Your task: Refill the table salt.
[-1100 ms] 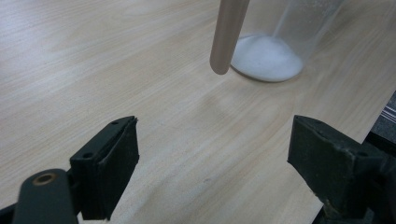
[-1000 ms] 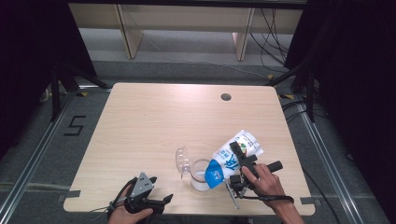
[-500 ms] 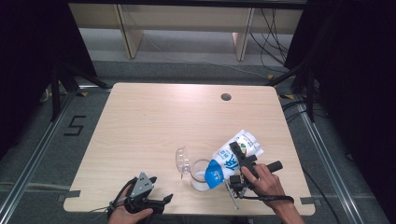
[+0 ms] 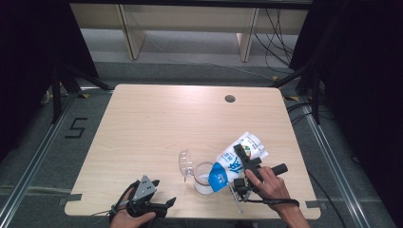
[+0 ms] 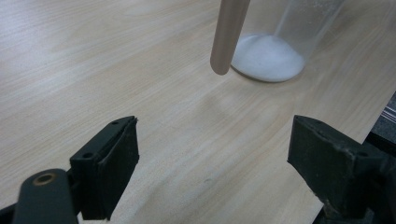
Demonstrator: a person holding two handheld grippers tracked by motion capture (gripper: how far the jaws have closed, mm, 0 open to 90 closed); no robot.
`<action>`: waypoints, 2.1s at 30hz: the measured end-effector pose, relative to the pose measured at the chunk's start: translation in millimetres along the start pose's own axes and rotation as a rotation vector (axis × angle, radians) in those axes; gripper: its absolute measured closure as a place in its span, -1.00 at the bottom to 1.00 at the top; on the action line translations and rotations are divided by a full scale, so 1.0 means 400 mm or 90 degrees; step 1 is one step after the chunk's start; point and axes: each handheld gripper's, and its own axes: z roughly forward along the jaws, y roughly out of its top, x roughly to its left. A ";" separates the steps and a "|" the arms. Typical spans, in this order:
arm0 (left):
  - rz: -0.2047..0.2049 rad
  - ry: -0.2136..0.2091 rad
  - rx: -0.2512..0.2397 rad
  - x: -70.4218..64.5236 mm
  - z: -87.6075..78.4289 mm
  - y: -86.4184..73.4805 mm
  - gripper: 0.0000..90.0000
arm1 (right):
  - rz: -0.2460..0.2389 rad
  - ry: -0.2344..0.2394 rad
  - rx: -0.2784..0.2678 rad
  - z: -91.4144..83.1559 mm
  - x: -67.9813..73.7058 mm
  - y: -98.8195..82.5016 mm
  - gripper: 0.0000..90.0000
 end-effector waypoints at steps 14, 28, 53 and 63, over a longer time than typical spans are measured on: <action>-0.009 -0.009 -0.007 -0.001 0.003 -0.001 -0.65 | 0.004 0.003 -0.001 0.001 0.001 0.001 0.22; -0.001 0.000 0.000 0.001 0.000 0.000 -0.65 | 0.003 0.005 0.000 0.001 0.000 0.000 0.25; -0.010 -0.006 -0.010 -0.002 0.002 0.000 -0.65 | -0.004 0.004 0.004 0.001 -0.002 0.000 0.26; -0.005 -0.002 -0.004 -0.001 0.001 0.000 -0.65 | -0.057 -0.014 -0.007 0.005 -0.019 -0.001 0.27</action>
